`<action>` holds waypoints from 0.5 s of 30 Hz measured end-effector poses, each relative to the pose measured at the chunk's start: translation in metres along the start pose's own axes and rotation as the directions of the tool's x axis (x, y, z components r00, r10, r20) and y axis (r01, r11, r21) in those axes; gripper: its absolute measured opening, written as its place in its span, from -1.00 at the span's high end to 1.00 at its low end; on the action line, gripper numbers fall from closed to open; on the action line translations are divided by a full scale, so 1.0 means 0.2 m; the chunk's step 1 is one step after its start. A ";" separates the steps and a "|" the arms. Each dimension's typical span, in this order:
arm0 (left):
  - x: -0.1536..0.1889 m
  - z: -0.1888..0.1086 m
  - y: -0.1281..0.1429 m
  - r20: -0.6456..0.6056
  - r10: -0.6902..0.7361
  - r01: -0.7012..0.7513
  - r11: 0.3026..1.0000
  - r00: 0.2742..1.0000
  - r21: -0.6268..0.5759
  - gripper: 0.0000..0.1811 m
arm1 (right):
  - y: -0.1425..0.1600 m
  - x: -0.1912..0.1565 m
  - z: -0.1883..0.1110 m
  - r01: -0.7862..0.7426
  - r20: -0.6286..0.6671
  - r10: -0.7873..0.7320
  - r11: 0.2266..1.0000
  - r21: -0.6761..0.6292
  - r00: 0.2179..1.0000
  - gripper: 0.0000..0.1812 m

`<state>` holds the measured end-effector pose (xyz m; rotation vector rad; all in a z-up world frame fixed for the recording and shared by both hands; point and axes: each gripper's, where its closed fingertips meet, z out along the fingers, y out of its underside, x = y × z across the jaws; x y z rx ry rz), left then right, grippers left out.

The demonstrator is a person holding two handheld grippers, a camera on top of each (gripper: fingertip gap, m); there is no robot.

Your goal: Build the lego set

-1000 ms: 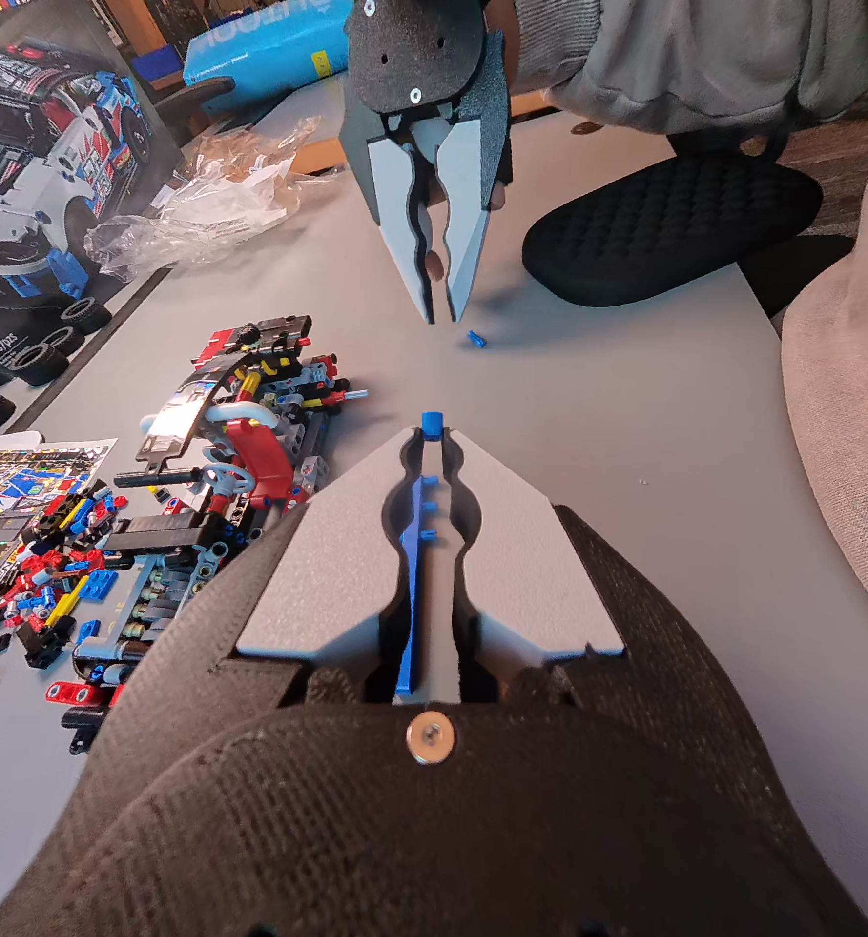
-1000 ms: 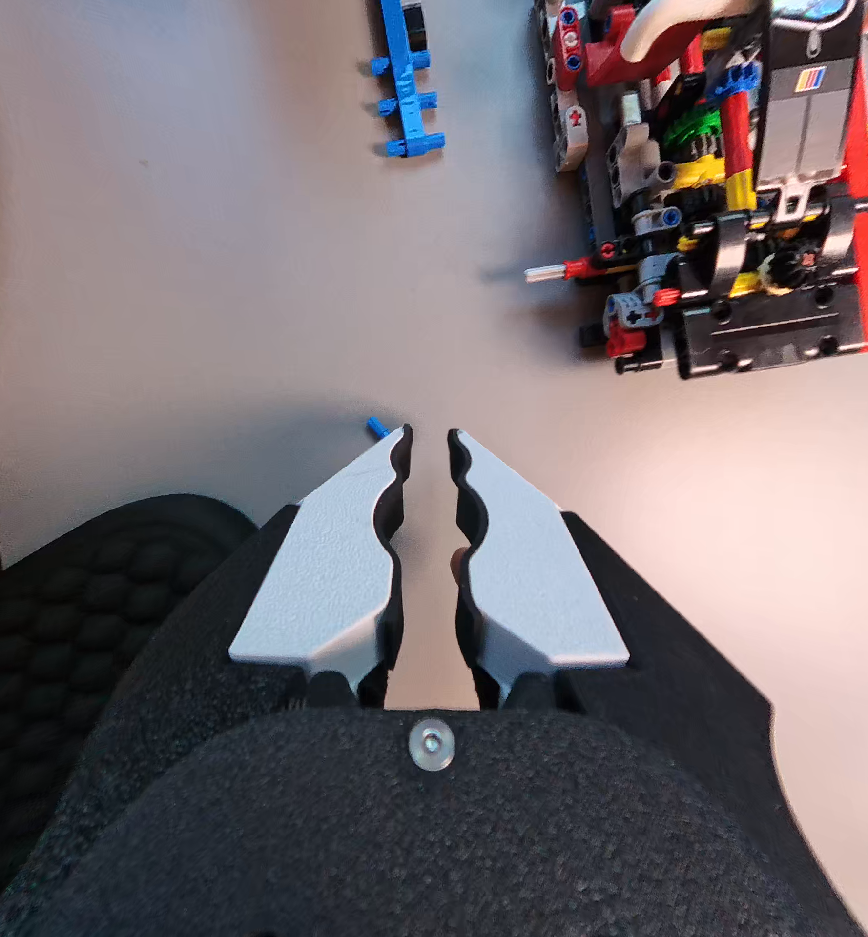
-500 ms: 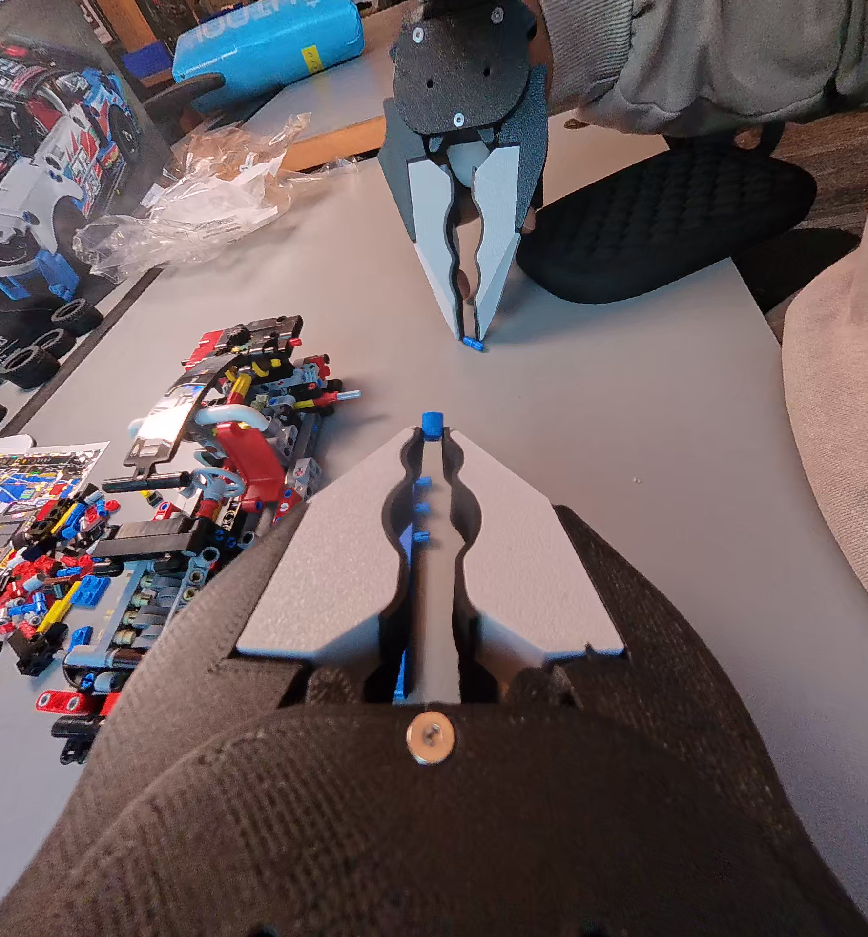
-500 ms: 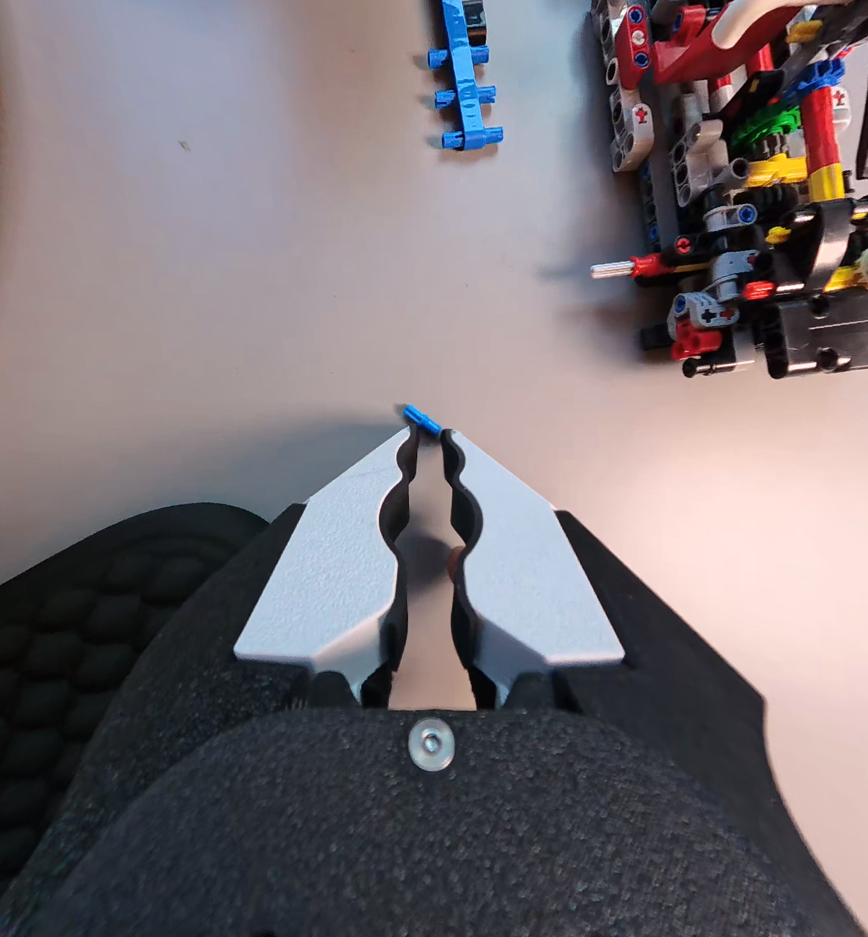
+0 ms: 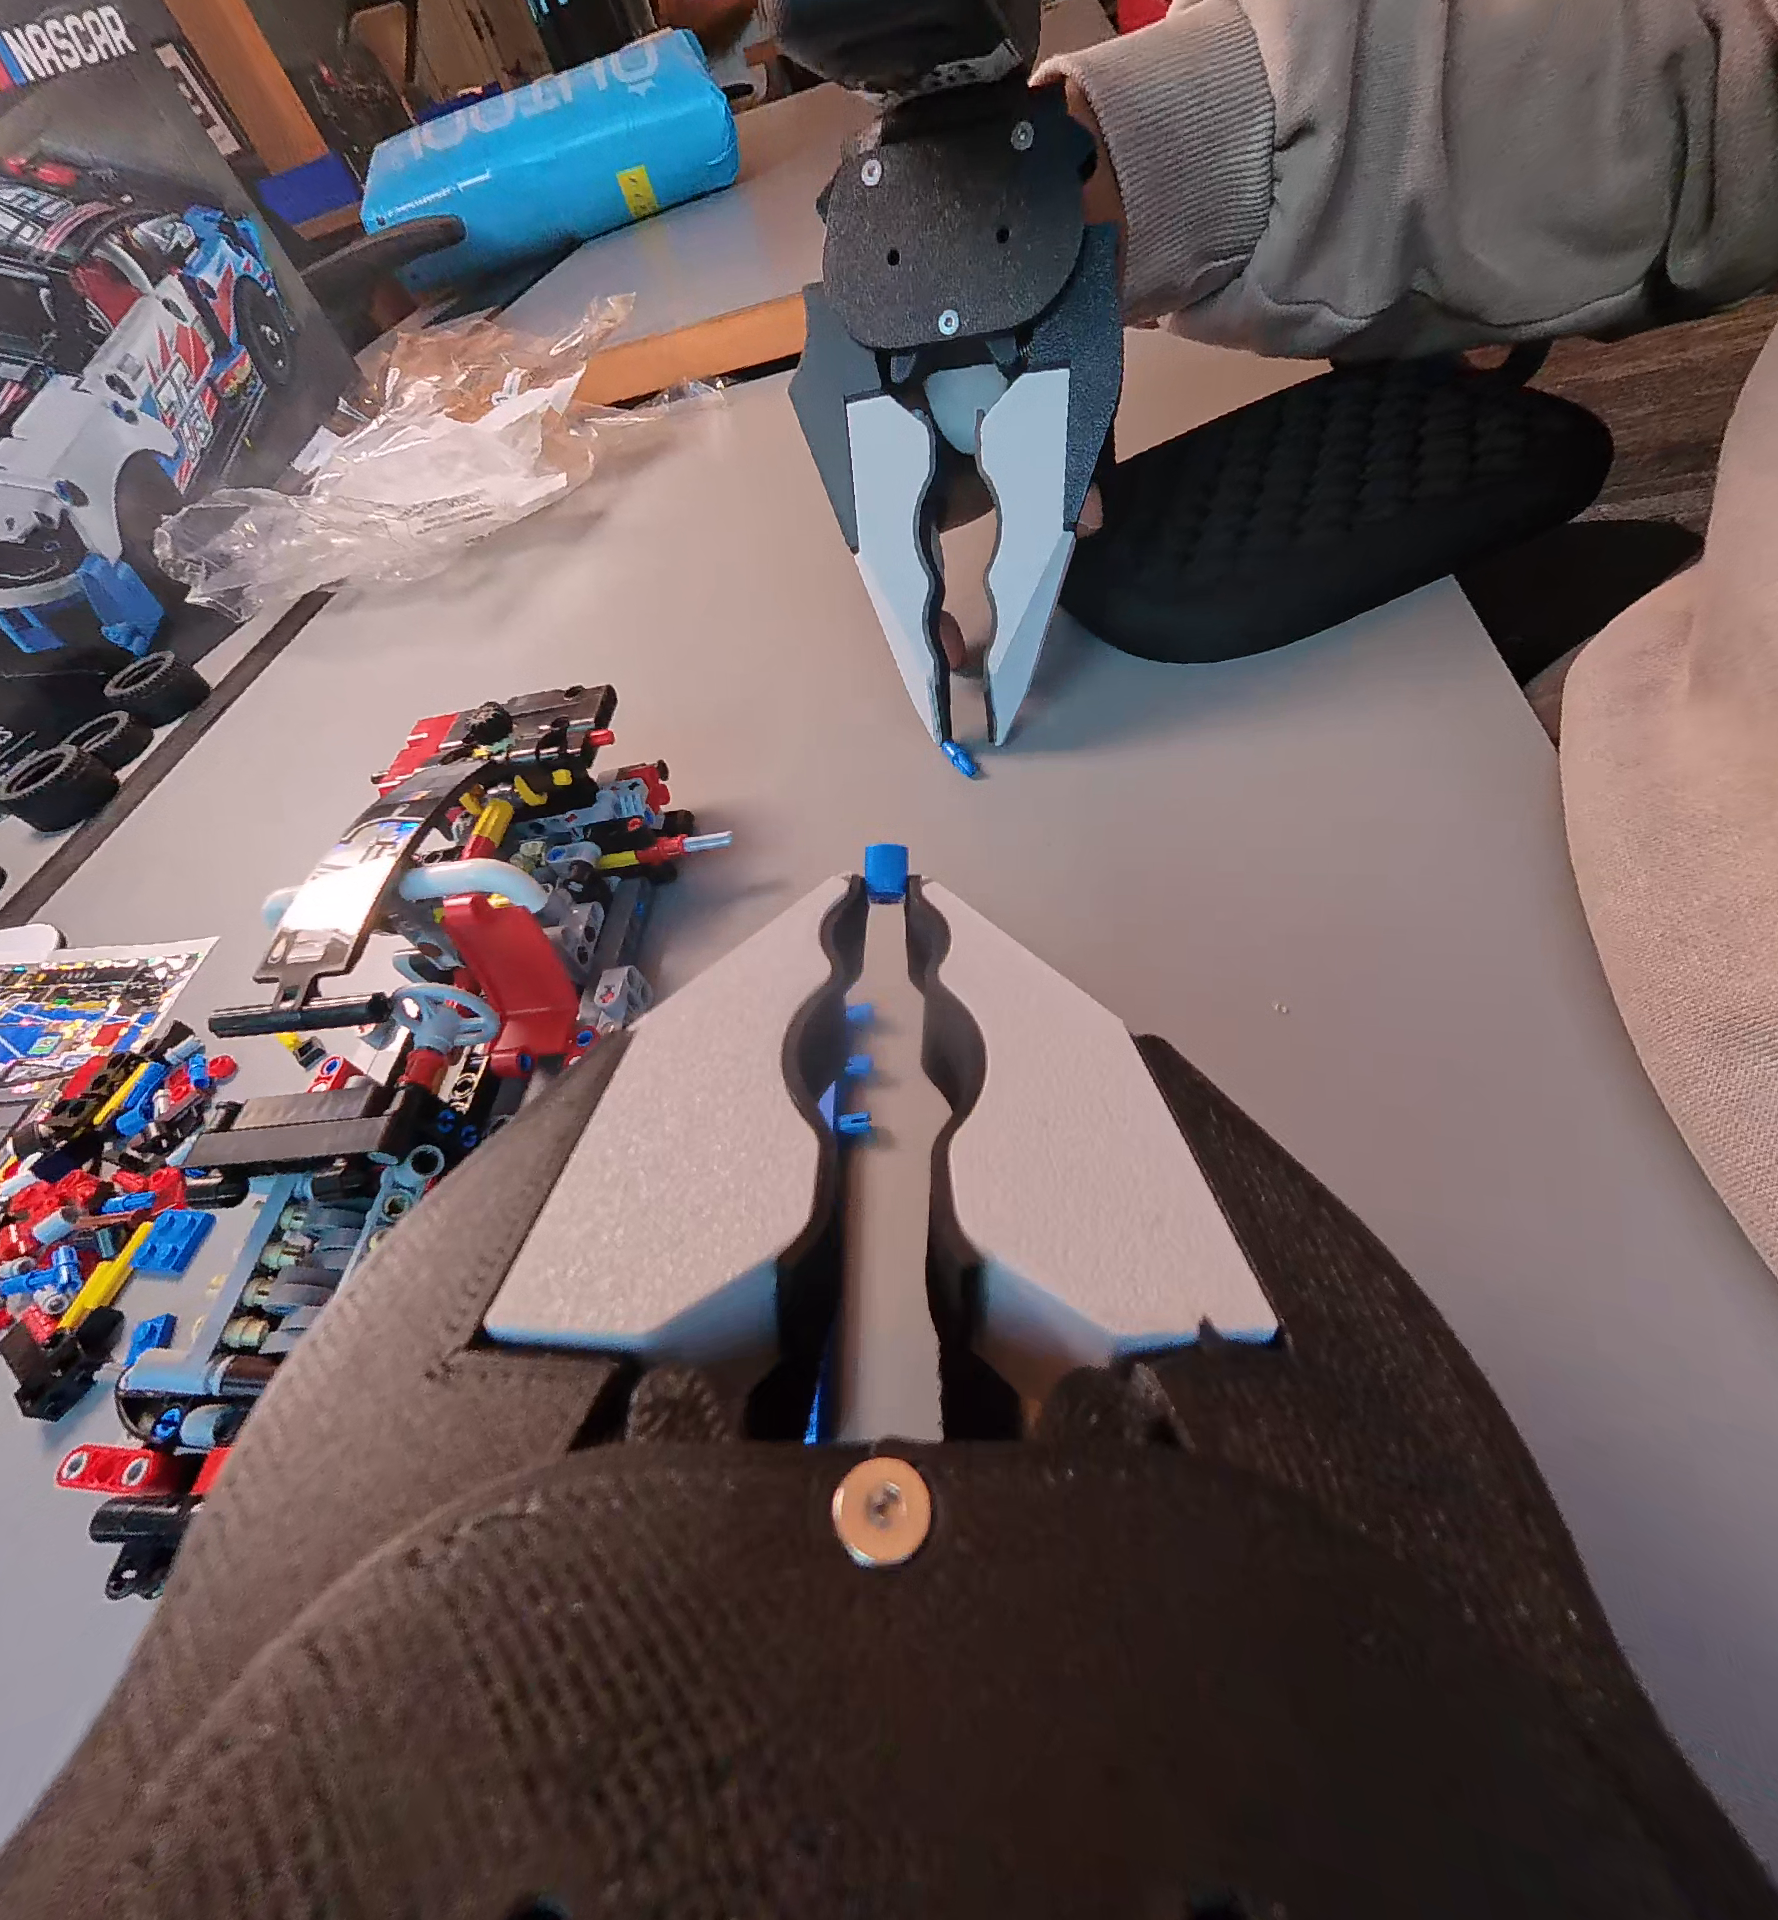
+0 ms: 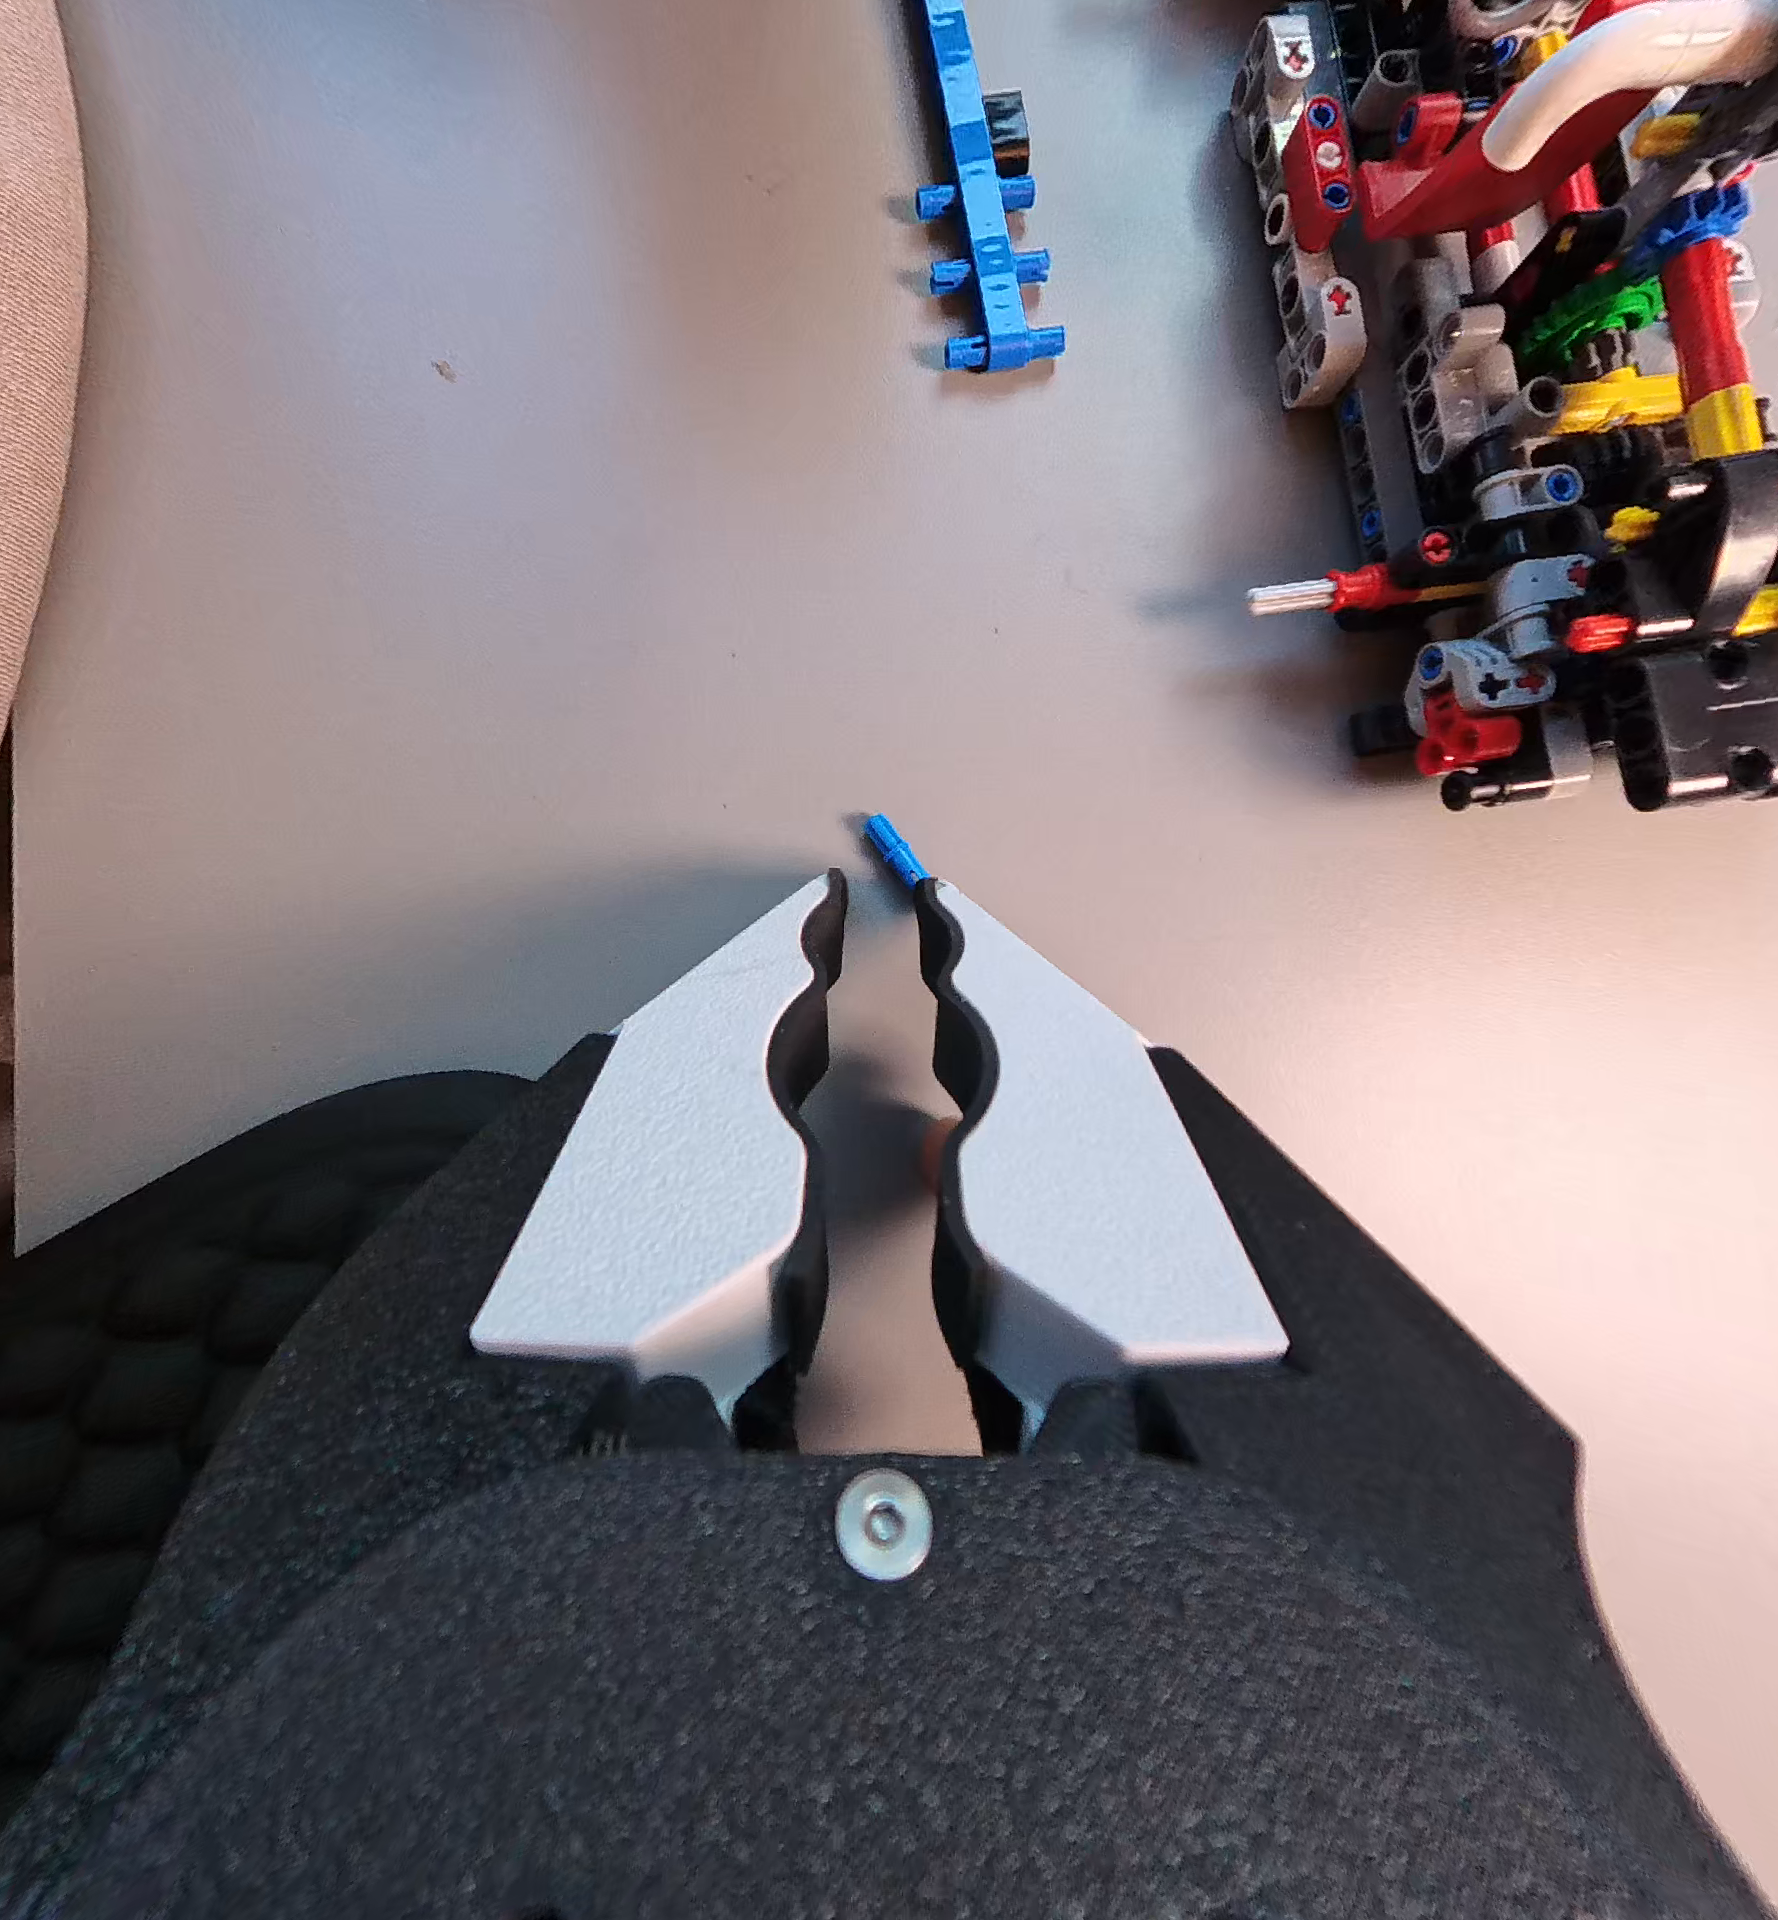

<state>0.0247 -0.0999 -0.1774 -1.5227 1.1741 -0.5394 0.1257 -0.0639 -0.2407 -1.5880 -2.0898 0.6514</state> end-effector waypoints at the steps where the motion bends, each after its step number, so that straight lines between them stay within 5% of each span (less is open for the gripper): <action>1: 0.00 0.00 0.00 0.001 -0.001 0.001 1.000 1.000 0.001 0.94 | 0.00 0.00 0.00 0.002 0.001 -0.002 1.000 0.004 1.000 0.87; 15: 0.00 0.00 0.01 -0.002 -0.003 0.003 1.000 1.000 -0.004 0.94 | -0.02 0.01 0.02 0.044 0.098 -0.044 0.999 0.004 0.994 0.90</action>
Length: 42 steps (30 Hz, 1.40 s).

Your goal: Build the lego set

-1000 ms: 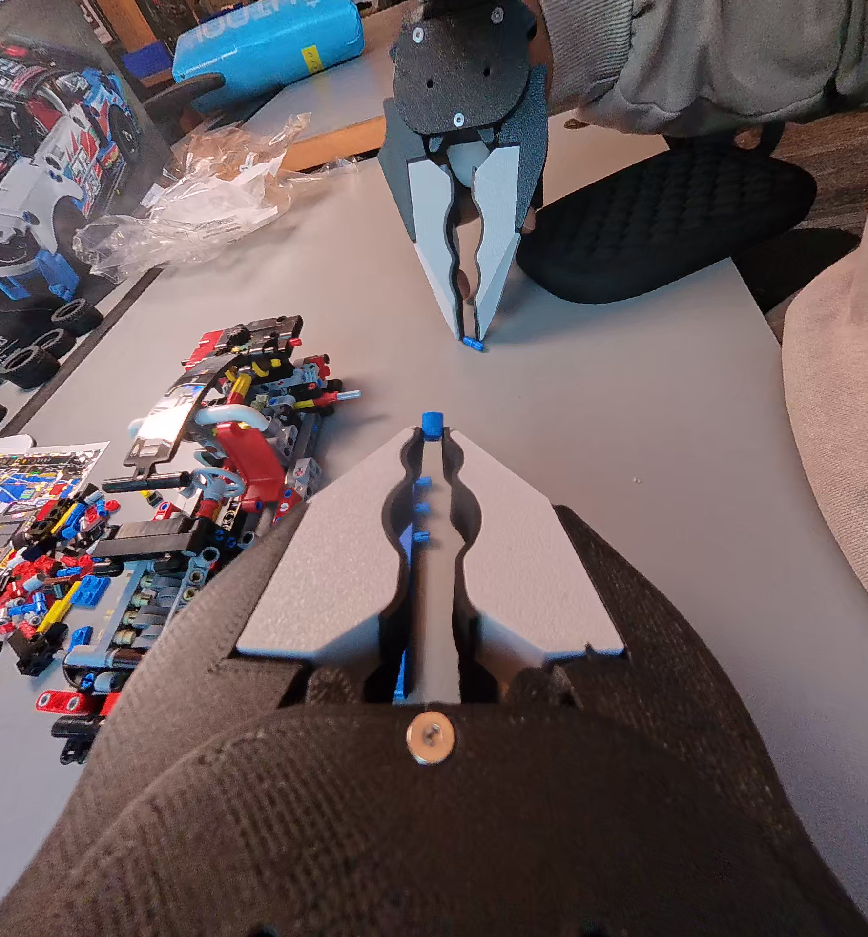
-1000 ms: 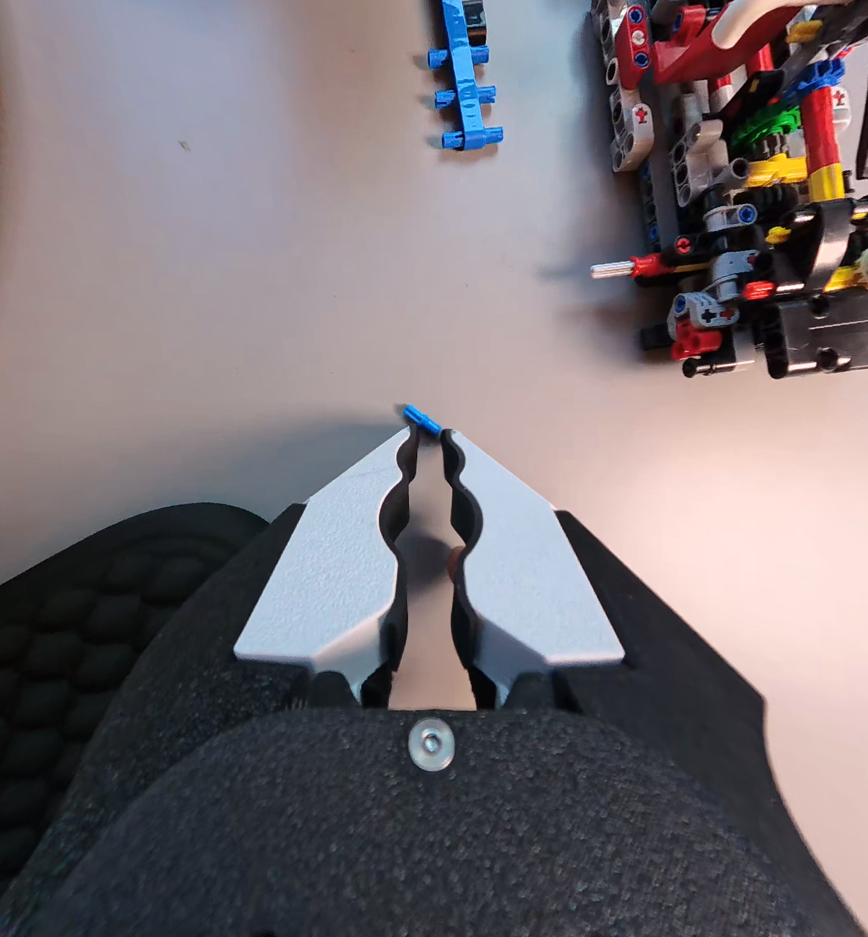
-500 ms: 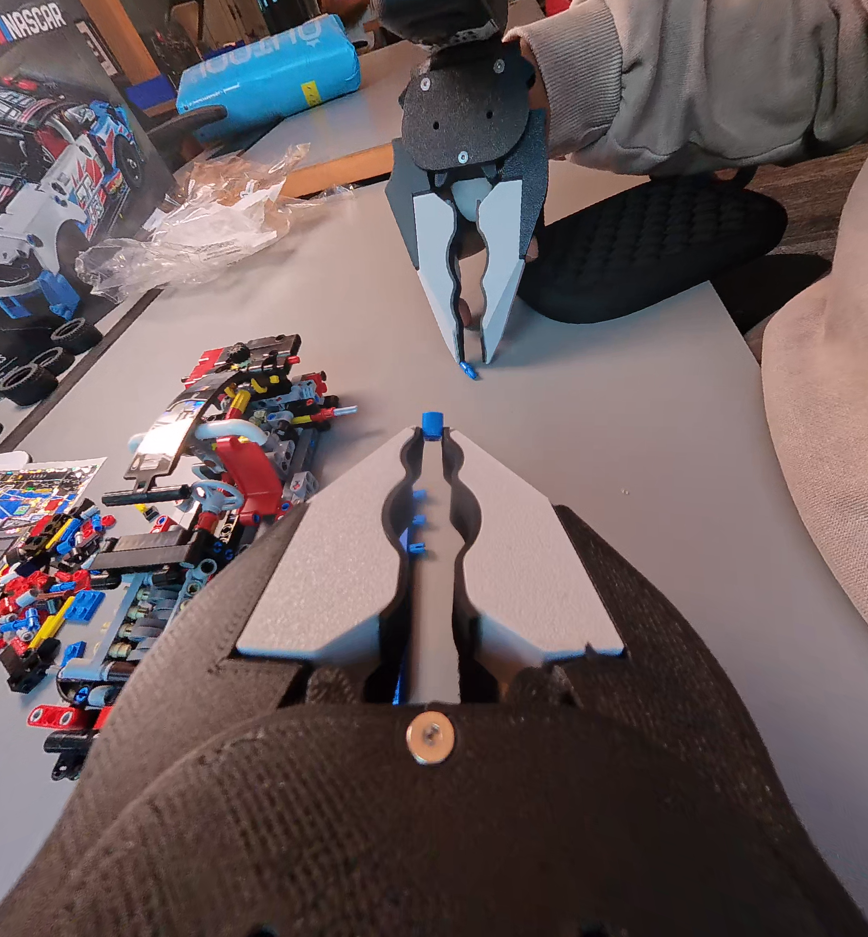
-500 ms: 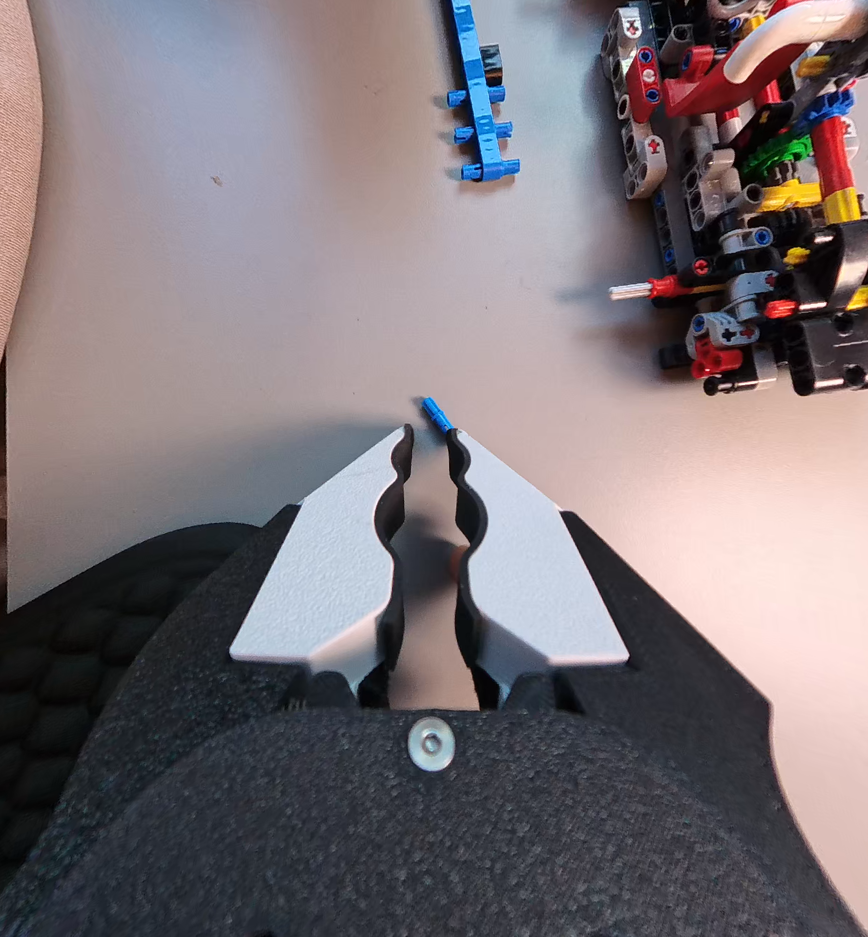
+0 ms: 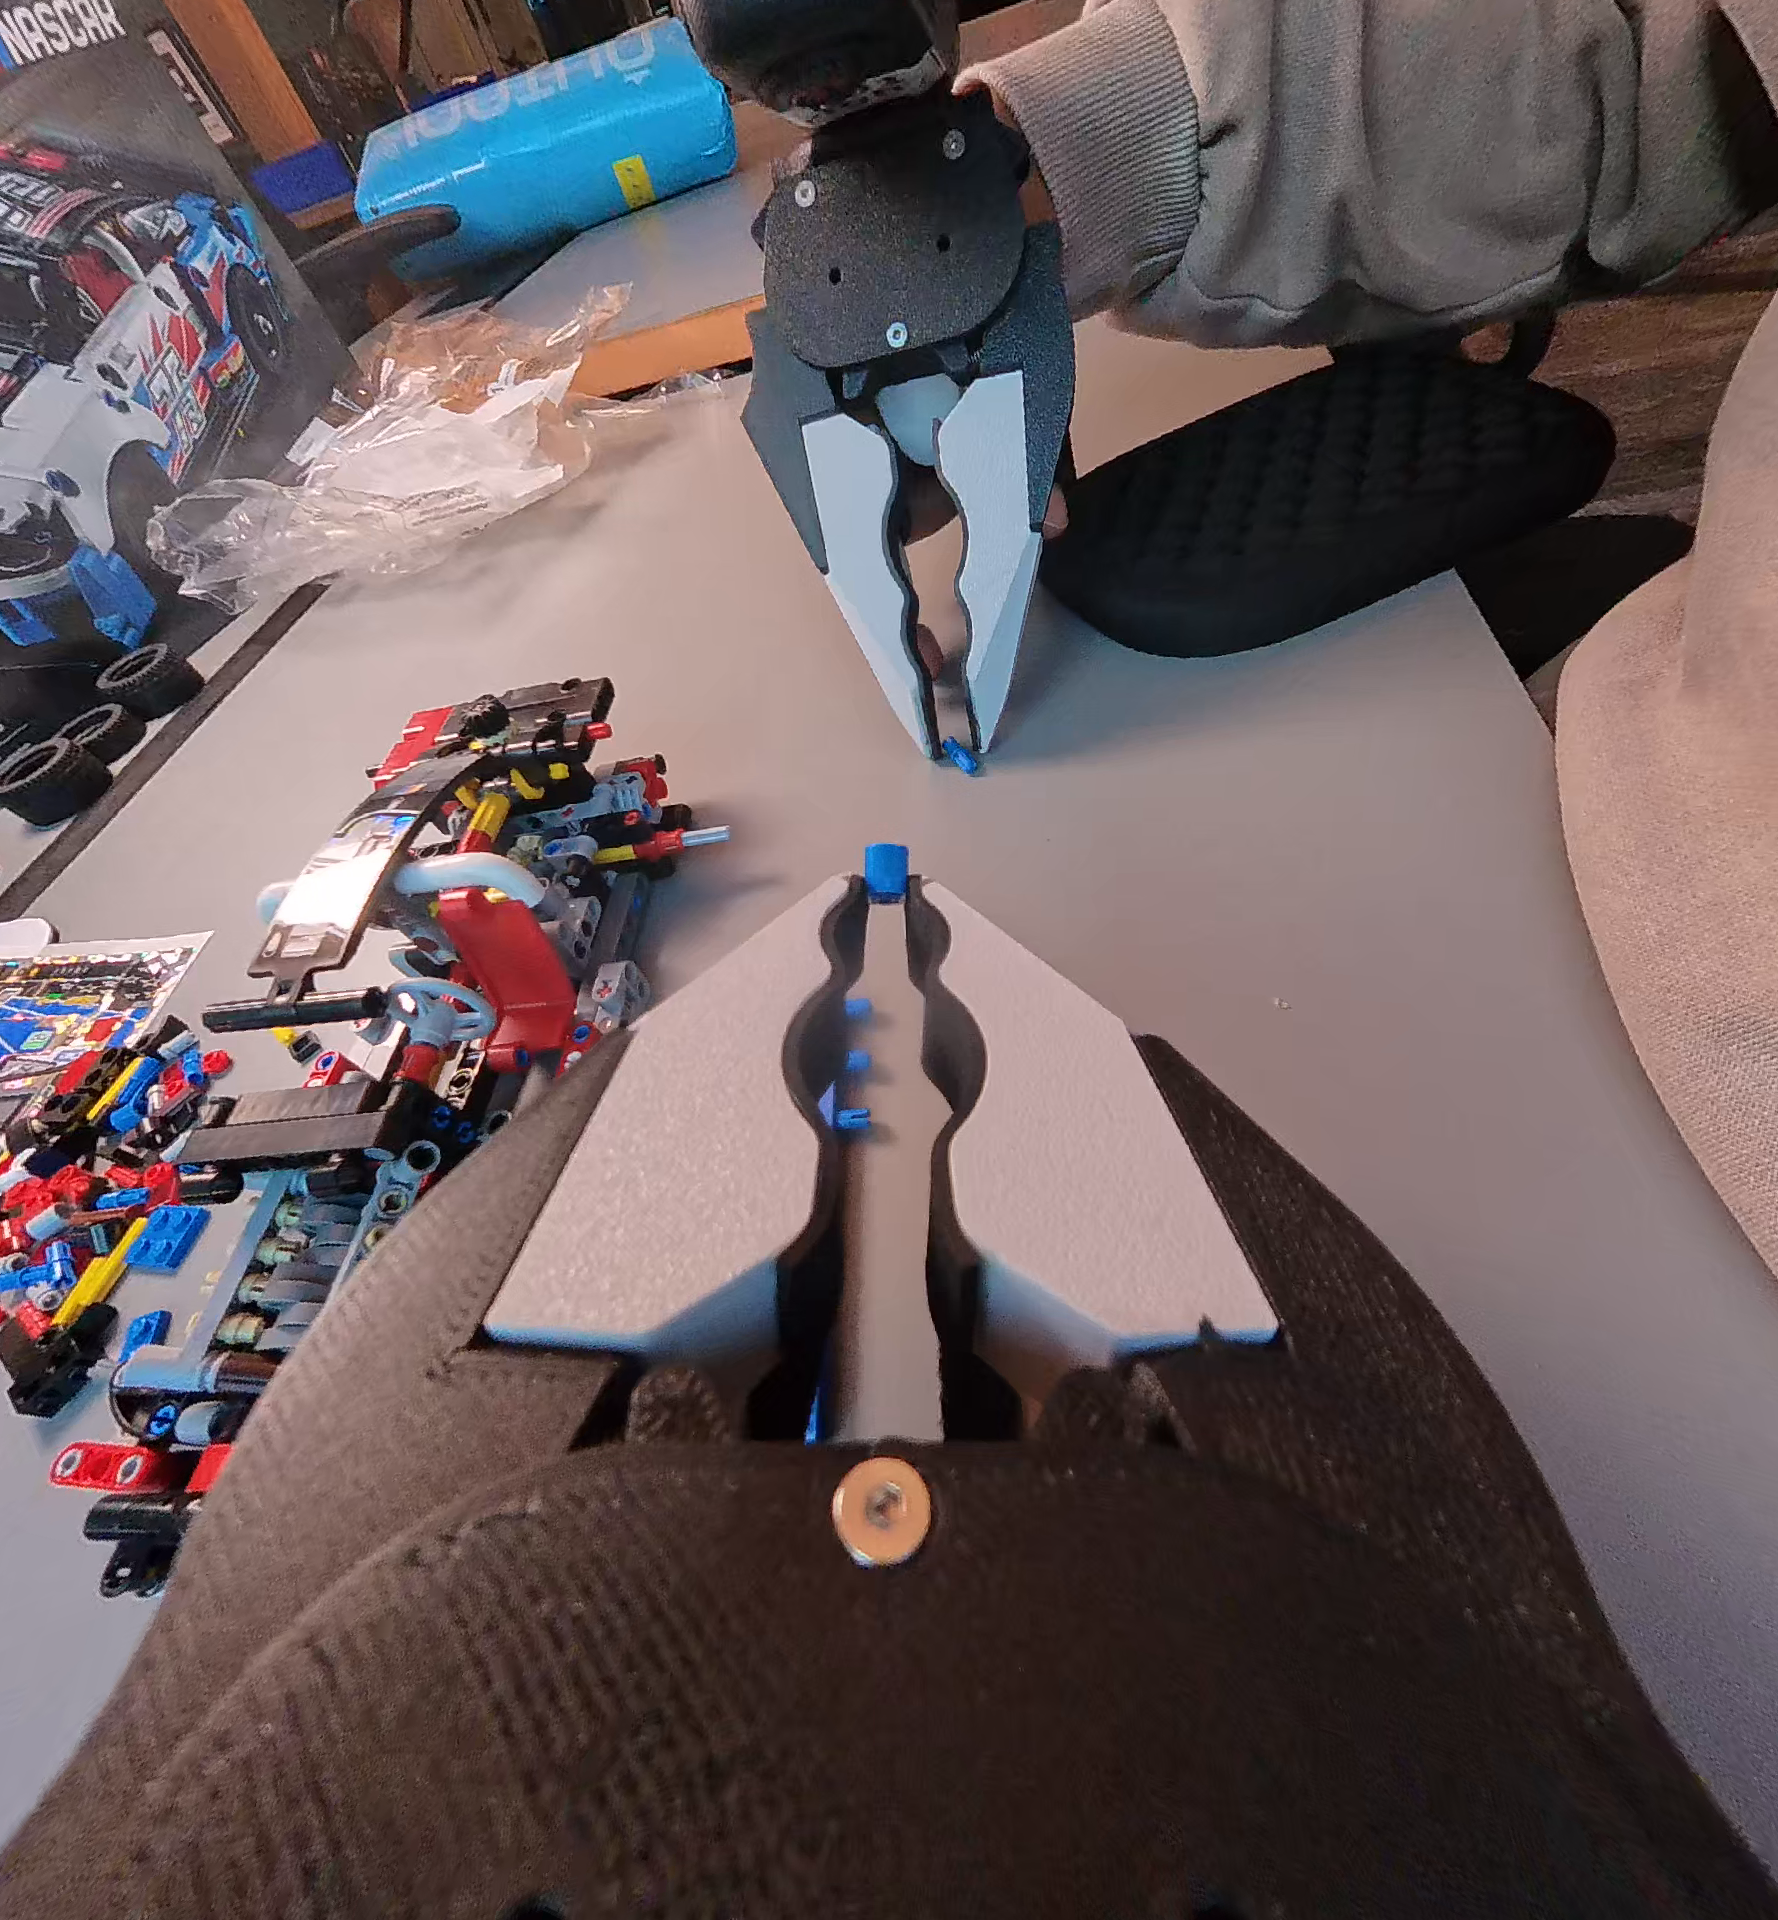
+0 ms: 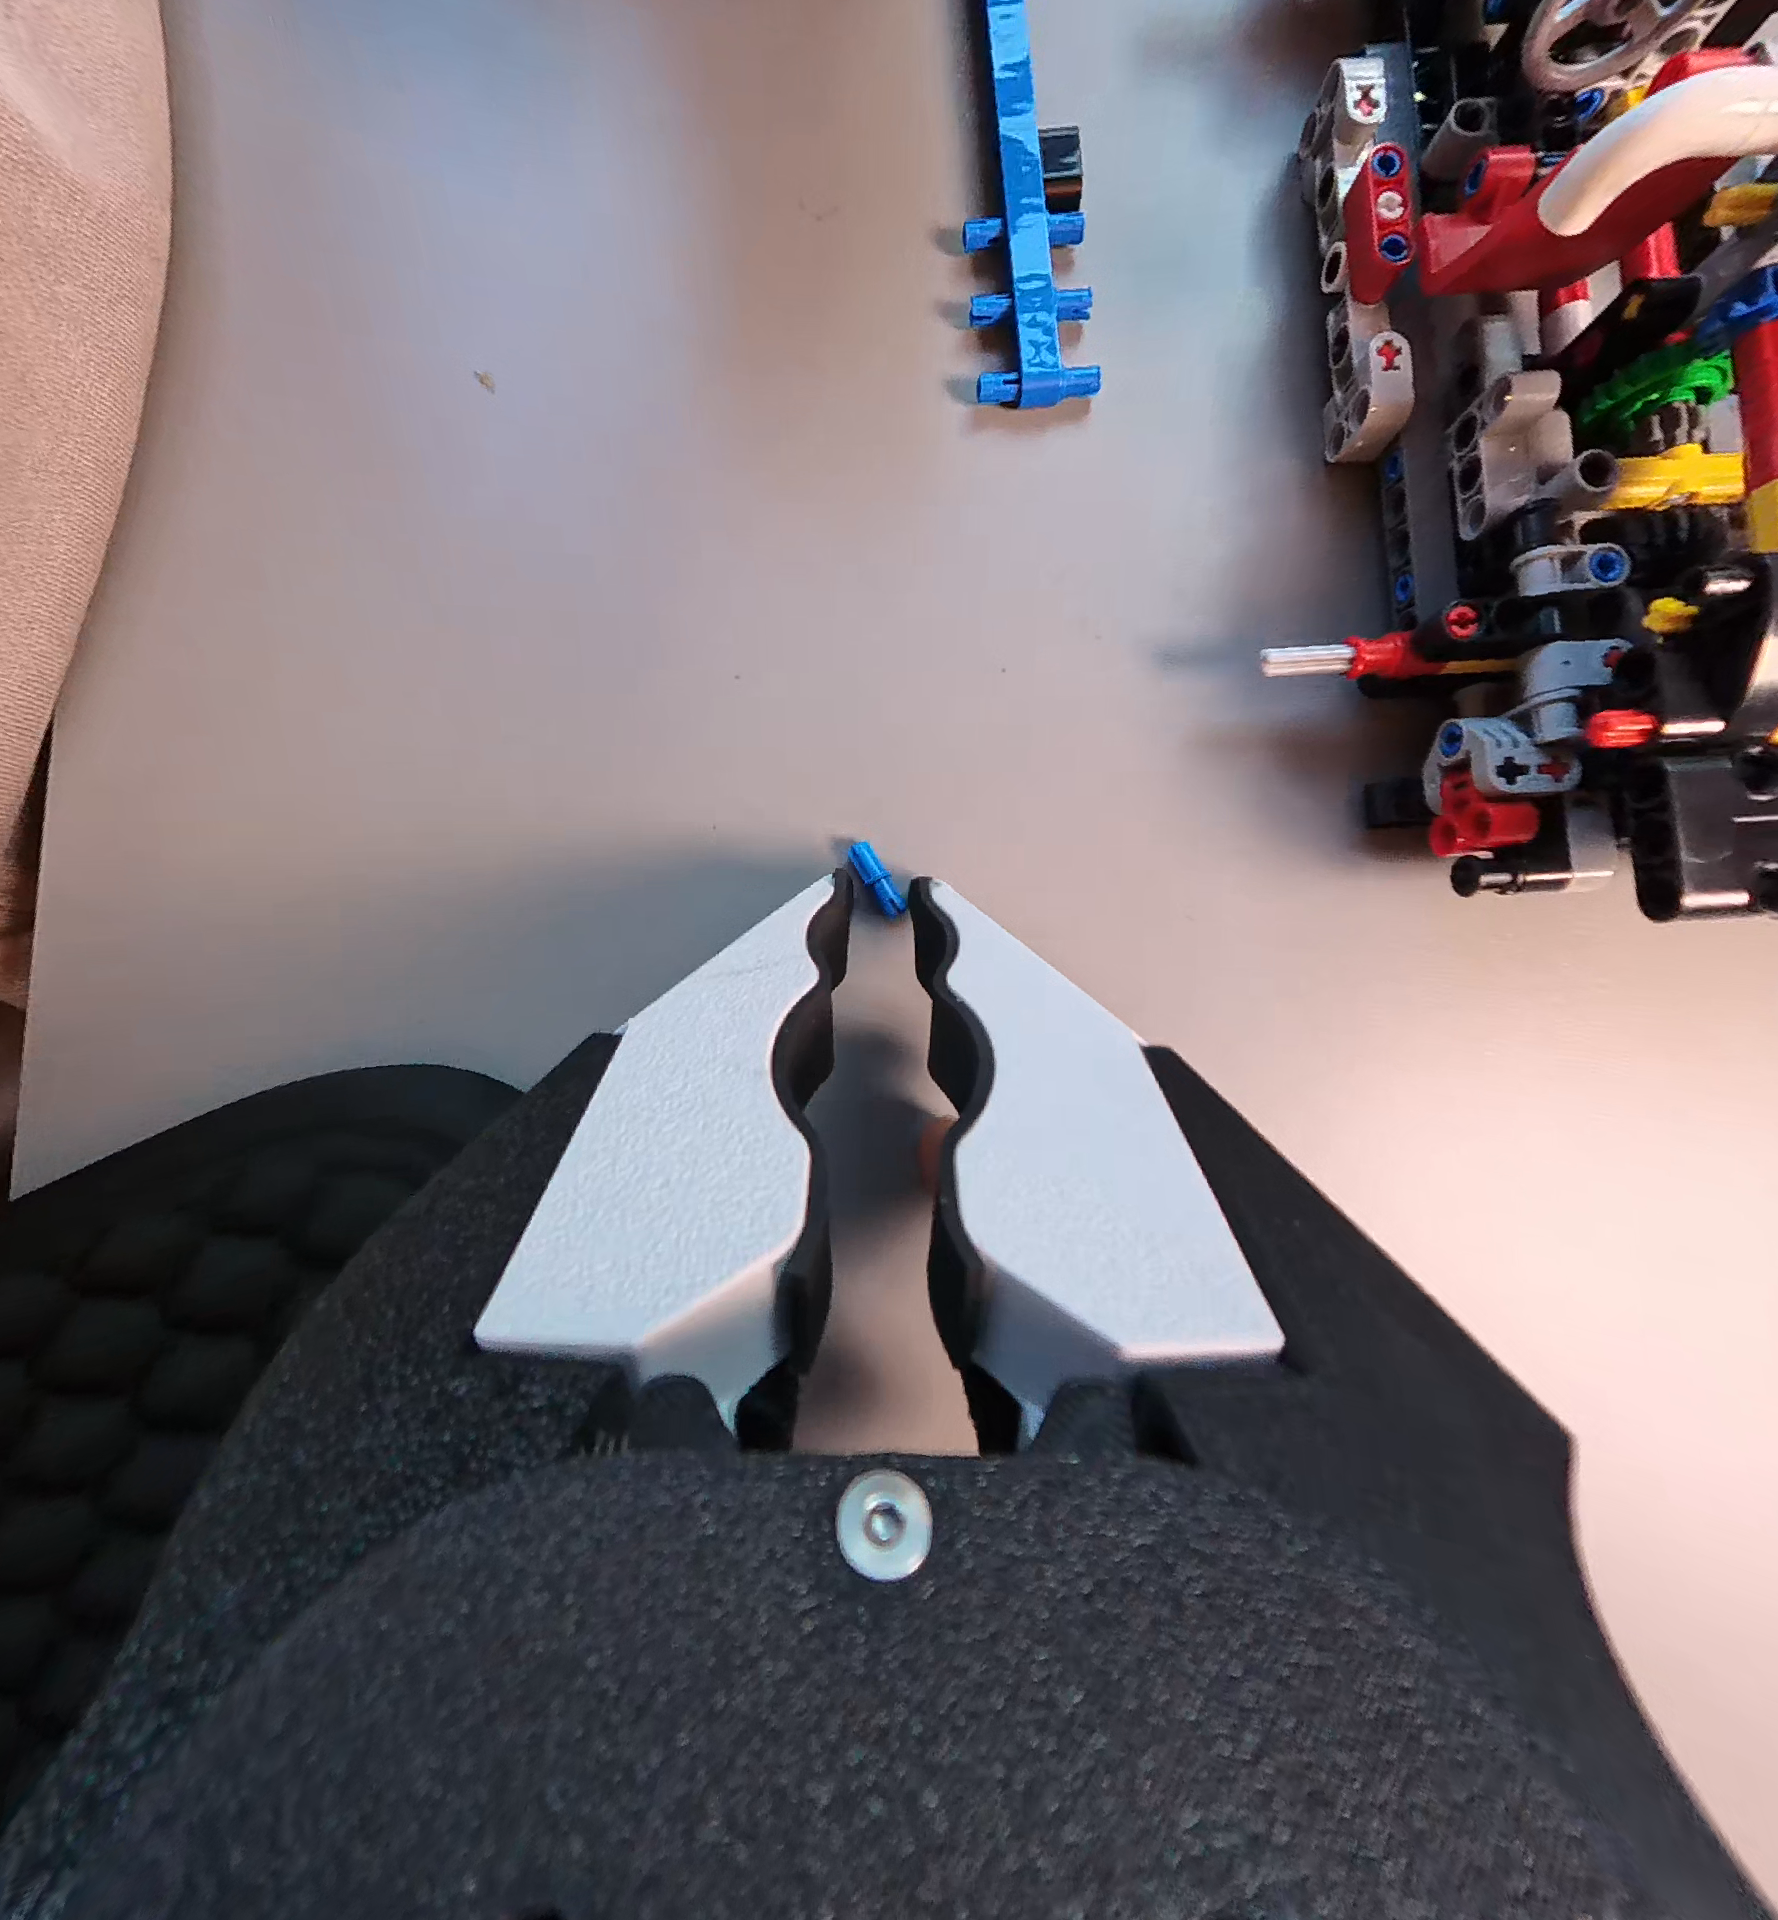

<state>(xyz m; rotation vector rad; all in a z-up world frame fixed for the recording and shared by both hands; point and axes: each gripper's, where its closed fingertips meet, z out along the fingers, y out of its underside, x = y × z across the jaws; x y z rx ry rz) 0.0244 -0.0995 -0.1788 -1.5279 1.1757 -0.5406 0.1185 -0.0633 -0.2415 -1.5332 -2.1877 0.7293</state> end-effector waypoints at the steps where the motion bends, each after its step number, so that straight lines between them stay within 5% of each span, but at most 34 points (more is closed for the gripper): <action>1: 0.00 0.00 0.00 0.002 -0.001 0.001 1.000 1.000 0.003 0.94 | 0.00 0.00 0.00 0.001 0.001 -0.001 1.000 0.005 1.000 0.92; 6: 0.00 -0.01 -0.02 -0.013 -0.023 0.023 0.999 1.000 0.024 0.94 | -0.05 0.00 0.02 -0.014 -0.052 0.016 0.999 0.047 0.999 0.98; 9: 0.02 0.00 -0.02 -0.043 -0.059 0.060 0.998 0.997 0.017 0.94 | -0.21 0.02 0.00 0.016 -0.130 0.006 0.986 0.165 0.991 0.98; 17: 0.05 0.02 0.04 -0.172 -0.374 0.366 0.927 0.911 -0.077 0.94 | -0.56 0.00 0.06 0.302 -0.216 -0.273 0.947 0.111 0.937 0.98; 34: 0.07 0.04 0.10 -0.171 -0.401 0.379 0.913 0.900 -0.150 0.94 | -0.57 -0.02 0.13 0.396 -0.143 -0.393 0.918 -0.006 0.908 0.98; 42: 0.09 0.04 0.12 -0.198 -0.553 0.517 0.830 0.809 -0.209 0.95 | -0.55 -0.02 0.16 0.522 -0.163 -0.544 0.838 -0.159 0.823 0.98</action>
